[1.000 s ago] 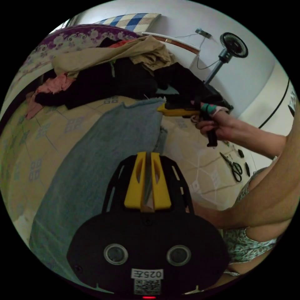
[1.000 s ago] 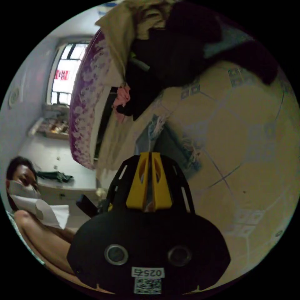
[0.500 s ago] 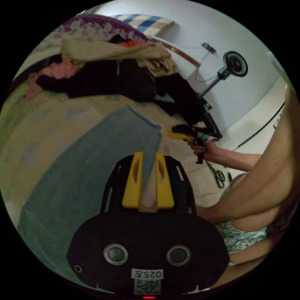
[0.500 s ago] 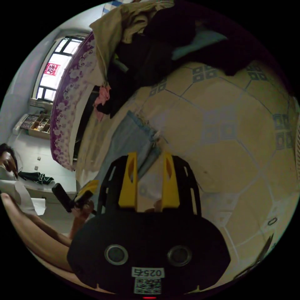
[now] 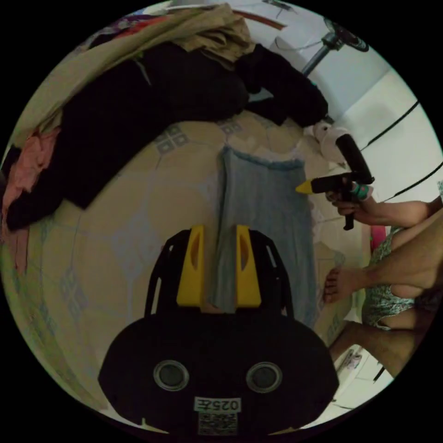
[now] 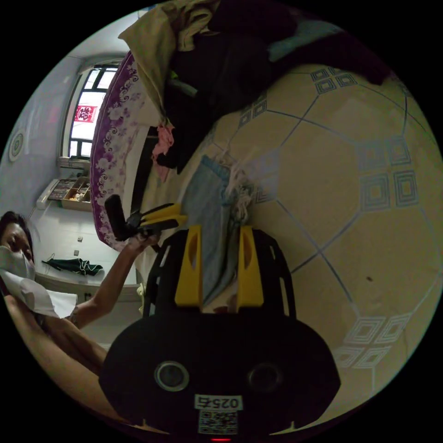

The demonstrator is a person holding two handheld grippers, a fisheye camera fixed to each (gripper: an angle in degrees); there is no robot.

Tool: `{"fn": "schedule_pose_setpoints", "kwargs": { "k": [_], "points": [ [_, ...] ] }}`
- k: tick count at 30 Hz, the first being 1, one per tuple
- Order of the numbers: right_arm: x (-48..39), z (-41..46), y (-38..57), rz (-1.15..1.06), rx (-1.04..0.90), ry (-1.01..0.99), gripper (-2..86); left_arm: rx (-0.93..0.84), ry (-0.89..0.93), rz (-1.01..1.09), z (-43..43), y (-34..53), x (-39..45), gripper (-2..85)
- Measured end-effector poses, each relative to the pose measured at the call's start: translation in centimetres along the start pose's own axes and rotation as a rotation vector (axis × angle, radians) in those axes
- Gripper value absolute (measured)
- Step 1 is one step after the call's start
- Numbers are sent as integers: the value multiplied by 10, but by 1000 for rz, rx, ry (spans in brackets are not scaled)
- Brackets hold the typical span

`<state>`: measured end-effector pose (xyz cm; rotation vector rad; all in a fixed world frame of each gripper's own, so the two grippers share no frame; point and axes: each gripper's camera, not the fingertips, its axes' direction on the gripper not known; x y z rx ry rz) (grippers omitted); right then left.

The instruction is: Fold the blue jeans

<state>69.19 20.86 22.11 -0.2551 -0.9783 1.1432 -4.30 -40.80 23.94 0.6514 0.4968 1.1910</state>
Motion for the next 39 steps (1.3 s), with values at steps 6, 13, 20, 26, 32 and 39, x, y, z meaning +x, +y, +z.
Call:
{"fn": "schedule_pose_setpoints", "kwargs": {
  "k": [6, 13, 20, 26, 32, 39],
  "points": [
    [-2, 33, 7, 3, -48, 59, 38, -69, 169, 51, -21, -51, -4, 4],
    [-31, 3, -13, -90, 159, 153, 30, 75, 110, 20, -62, -144, 14, -7],
    [-128, 56, 5, -383, 55, -72, 29, 415, 391, -175, -194, -74, 0, 9],
    [-242, 189, 84, -606, -223, -464, 29, 709, -14, -565, -317, 154, 114, 83],
    [-387, 340, 252, -998, -651, -688, 40, 850, -432, -1139, -375, 295, 301, 99],
    [-408, 542, 424, -1096, -1309, -562, 130, 987, -386, -1657, -351, 389, 362, 110]
  ]
}}
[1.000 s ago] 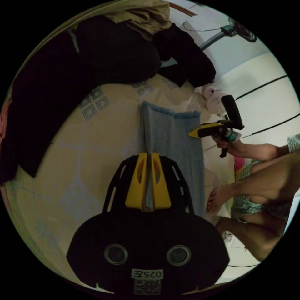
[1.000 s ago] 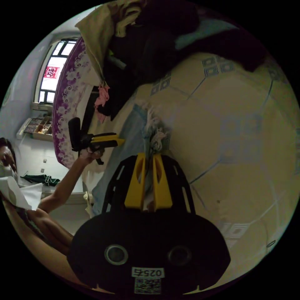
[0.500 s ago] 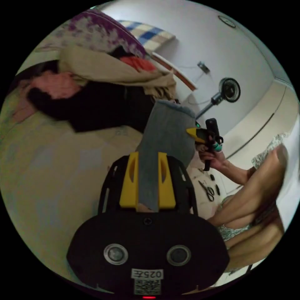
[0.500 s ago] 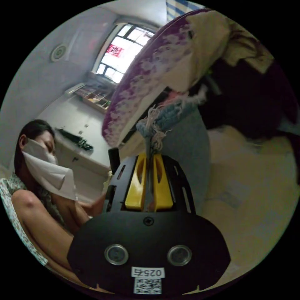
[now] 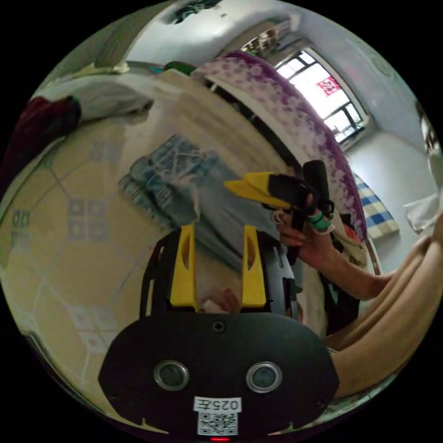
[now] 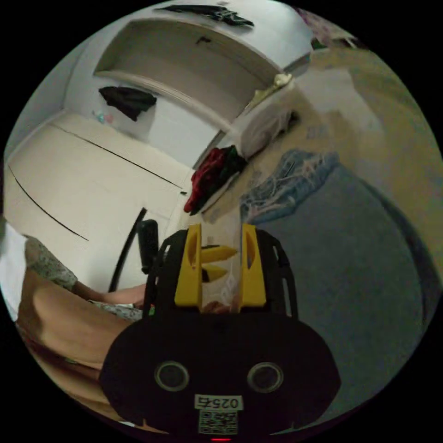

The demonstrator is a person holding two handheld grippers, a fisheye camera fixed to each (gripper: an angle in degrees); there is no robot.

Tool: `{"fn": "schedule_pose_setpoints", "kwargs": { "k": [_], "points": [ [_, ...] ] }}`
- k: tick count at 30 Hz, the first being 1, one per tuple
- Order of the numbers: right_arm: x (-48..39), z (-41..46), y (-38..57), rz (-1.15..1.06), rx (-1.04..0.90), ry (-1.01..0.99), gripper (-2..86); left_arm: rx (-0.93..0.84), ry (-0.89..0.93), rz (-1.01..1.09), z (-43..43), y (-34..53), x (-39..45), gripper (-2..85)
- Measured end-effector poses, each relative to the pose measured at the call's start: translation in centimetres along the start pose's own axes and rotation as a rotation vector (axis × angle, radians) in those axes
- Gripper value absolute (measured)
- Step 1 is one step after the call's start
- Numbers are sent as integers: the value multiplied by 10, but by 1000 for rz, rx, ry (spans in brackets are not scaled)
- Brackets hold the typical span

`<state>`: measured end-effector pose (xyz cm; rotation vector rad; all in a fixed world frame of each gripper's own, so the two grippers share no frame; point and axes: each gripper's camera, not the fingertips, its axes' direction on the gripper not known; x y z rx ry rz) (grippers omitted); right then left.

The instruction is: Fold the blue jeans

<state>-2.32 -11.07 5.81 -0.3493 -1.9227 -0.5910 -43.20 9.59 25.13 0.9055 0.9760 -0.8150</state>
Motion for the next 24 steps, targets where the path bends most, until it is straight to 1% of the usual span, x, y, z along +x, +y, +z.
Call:
{"fn": "schedule_pose_setpoints", "kwargs": {
  "k": [1, 3, 4, 5, 6, 8, 11, 15, 16, 17, 20, 24],
  "points": [
    [3, 2, -6, -7, 0, -6, 139, -1, -1, -36, -7, -3, -2, 105],
    [-1, -6, -16, -61, 12, 62, 157, 26, 10, -58, -20, -7, 4, 102],
    [-3, -12, -25, -104, 6, 124, 163, 42, -29, -81, -30, -11, 11, 102],
    [-1, -17, -38, -124, -23, 198, 166, 63, -22, -75, -39, -17, 19, 101],
    [1, -18, -45, -137, -44, 229, 167, 73, -16, -79, -43, -19, 22, 102],
    [19, -15, -76, -153, -181, 325, 162, 56, 17, -156, -50, -31, 29, 101],
    [45, 1, -110, -174, -301, 400, 141, -9, 29, -241, -55, -36, 43, 97],
    [67, 36, -147, -231, -421, 440, 136, 1, -14, -234, -67, -35, 66, 89],
    [73, 49, -159, -245, -449, 454, 135, -8, -58, -228, -68, -36, 71, 86],
    [79, 61, -170, -251, -474, 456, 133, -30, -61, -233, -69, -38, 72, 83],
    [98, 84, -192, -231, -555, 463, 112, -20, -45, -243, -79, -37, 80, 72],
    [109, 84, -205, -220, -569, 443, 79, 0, -32, -250, -89, -32, 96, 53]
  ]
}}
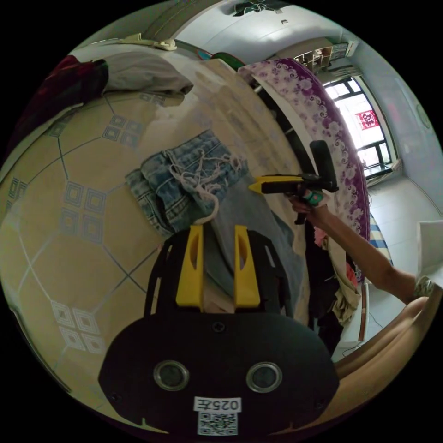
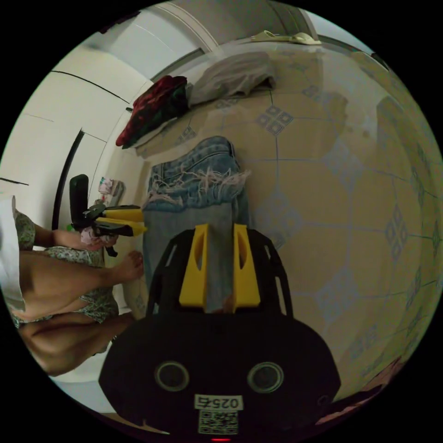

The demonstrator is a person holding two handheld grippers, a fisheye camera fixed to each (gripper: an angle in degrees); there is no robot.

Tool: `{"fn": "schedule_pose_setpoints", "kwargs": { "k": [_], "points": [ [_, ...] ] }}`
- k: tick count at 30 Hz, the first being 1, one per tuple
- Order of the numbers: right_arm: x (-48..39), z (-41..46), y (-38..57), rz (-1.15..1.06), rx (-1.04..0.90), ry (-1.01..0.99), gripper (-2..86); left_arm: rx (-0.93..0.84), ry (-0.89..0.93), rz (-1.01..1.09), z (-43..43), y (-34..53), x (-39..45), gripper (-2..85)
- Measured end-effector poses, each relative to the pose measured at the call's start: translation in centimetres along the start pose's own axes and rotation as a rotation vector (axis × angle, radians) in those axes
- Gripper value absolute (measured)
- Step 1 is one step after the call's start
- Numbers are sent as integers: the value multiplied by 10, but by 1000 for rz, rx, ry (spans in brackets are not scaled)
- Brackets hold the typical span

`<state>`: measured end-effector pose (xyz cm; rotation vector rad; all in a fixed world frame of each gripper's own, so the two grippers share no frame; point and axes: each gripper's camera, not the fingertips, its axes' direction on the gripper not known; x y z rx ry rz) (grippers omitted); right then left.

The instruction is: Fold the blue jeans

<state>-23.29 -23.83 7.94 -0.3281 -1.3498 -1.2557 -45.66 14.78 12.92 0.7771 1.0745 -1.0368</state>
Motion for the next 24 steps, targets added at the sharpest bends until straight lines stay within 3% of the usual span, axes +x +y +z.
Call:
{"fn": "schedule_pose_setpoints", "kwargs": {
  "k": [6, 13, 19, 21, 24],
  "points": [
    [11, -4, 2, -3, 36, -9, 77, -28, -48, 67, -2, 16, 26, 33],
    [5, -27, 7, -78, 61, 89, 10, 21, -88, 139, -33, 50, 59, -13],
    [21, -14, 17, -53, 50, 162, 31, 10, -211, 156, -22, 80, 62, 4],
    [33, -18, 25, -33, 75, 123, 43, 13, -172, 189, -24, 85, 58, 17],
    [51, -59, 65, 64, 194, -7, 82, 43, -272, 222, -53, 98, 62, 50]
  ]
}}
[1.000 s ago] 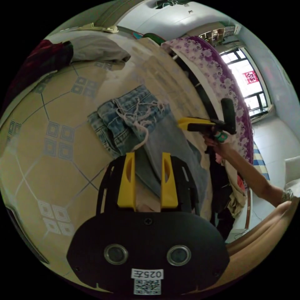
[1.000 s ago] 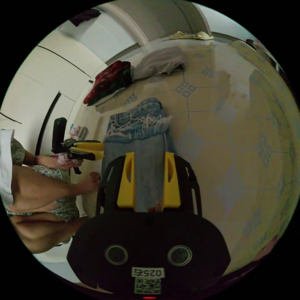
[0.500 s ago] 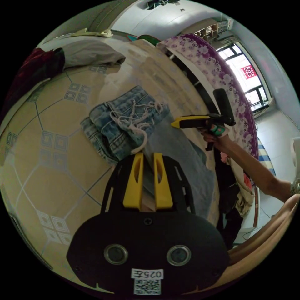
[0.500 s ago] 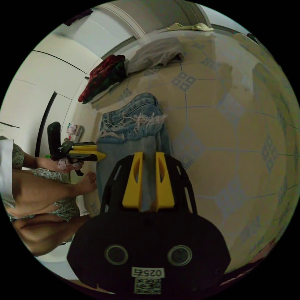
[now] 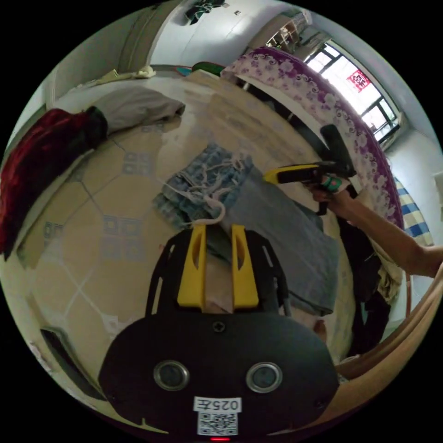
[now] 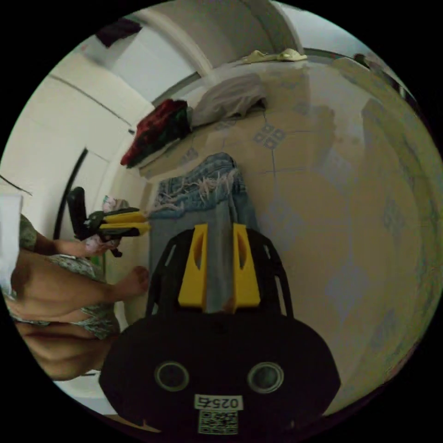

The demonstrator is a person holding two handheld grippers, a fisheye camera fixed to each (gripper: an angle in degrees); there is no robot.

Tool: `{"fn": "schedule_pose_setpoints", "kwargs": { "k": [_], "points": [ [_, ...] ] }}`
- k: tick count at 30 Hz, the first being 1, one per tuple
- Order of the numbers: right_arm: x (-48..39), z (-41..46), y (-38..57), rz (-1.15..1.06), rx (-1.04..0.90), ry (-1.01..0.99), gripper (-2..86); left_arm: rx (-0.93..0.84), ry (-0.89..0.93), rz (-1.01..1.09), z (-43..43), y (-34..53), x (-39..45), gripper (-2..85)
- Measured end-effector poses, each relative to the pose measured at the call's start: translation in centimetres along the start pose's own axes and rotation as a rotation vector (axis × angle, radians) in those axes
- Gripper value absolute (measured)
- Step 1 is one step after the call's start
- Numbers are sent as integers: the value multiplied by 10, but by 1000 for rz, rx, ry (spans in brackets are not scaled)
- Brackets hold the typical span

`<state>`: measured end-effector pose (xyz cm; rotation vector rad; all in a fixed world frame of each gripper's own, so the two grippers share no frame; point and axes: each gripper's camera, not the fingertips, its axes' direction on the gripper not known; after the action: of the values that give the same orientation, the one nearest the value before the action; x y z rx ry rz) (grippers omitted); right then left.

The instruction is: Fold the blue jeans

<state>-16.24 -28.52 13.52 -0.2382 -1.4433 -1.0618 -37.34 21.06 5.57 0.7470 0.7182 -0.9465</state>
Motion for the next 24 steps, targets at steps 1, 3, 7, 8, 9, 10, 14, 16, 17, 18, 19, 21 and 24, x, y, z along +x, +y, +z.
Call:
{"fn": "schedule_pose_setpoints", "kwargs": {
  "k": [1, 3, 7, 8, 9, 10, 14, 16, 17, 18, 19, 21, 24],
  "points": [
    [4, -26, 22, 27, 67, -15, 103, 19, -51, 30, -15, 7, 1, 54],
    [13, -65, 64, 125, 155, -24, 135, -19, 21, 153, -32, 15, 9, 54],
    [42, -127, 203, 504, 334, -20, 148, -178, 418, 484, -22, 27, 85, 40],
    [49, -135, 249, 627, 386, -49, 150, -218, 533, 566, -7, 33, 114, 37],
    [52, -137, 271, 685, 417, -64, 150, -240, 591, 613, 2, 37, 129, 36],
    [56, -140, 314, 803, 475, -88, 155, -290, 645, 678, 20, 47, 157, 39],
    [48, -141, 408, 1009, 569, -105, 162, -434, 484, 820, 64, 88, 242, 86],
    [49, -138, 424, 1028, 549, -99, 166, -453, 456, 842, 68, 103, 264, 100],
    [53, -135, 430, 1024, 543, -110, 166, -446, 485, 887, 65, 112, 277, 105],
    [55, -135, 432, 1022, 542, -121, 166, -442, 485, 901, 64, 117, 282, 107],
    [61, -134, 434, 1010, 550, -136, 166, -431, 465, 934, 62, 127, 292, 112],
    [69, -135, 434, 989, 540, -145, 165, -423, 406, 981, 65, 143, 304, 118],
    [81, -138, 435, 959, 531, -146, 154, -489, 313, 1064, 85, 174, 321, 127]
  ]
}}
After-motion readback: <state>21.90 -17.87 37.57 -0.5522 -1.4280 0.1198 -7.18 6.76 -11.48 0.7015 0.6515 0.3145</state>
